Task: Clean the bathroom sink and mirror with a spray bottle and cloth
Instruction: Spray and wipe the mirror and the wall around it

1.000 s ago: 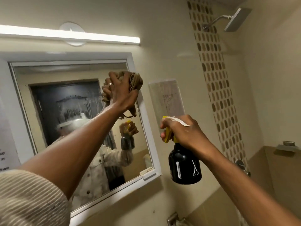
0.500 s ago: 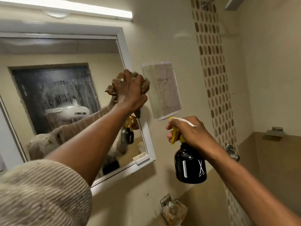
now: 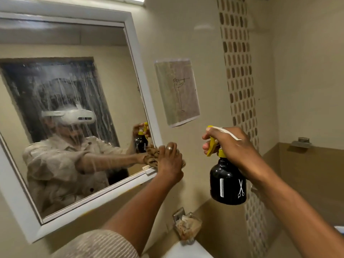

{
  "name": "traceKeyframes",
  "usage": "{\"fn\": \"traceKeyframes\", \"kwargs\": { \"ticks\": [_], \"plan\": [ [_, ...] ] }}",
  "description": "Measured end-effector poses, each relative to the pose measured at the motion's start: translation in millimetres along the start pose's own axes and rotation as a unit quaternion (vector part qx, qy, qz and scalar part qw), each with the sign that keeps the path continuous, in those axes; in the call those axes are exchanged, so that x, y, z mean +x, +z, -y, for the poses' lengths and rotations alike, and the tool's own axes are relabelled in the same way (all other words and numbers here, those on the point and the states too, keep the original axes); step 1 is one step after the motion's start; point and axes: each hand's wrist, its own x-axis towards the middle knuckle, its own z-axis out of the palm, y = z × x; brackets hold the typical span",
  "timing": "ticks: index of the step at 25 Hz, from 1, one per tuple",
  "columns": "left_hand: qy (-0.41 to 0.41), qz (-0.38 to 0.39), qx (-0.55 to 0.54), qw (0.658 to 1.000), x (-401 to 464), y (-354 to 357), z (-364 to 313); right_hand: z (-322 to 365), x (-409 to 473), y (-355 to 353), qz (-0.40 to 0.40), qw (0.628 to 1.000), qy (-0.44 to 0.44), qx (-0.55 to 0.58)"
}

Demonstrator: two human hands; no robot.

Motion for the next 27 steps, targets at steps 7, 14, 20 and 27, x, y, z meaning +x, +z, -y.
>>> {"fn": "traceKeyframes", "kwargs": {
  "ticks": [7, 14, 20, 27],
  "plan": [
    [0.053, 0.133, -0.003, 0.990, -83.6, 57.7, -16.3, 3.6, -10.1, -30.1, 0.010, 1.000, -0.024, -0.007],
    [-0.449, -0.175, -0.461, 0.745, -242.8, 54.1, 9.1, 1.4, -30.8, 38.5, 0.116, 0.992, -0.043, 0.038],
    [-0.606, -0.356, -0.522, 0.483, -270.3, 55.0, 68.2, -18.3, -105.0, 145.4, 0.288, 0.956, -0.057, 0.024],
    [-0.593, -0.342, -0.518, 0.512, -245.6, 49.9, 83.3, -37.7, -147.5, 187.5, 0.274, 0.961, -0.024, -0.008]
  ]
}}
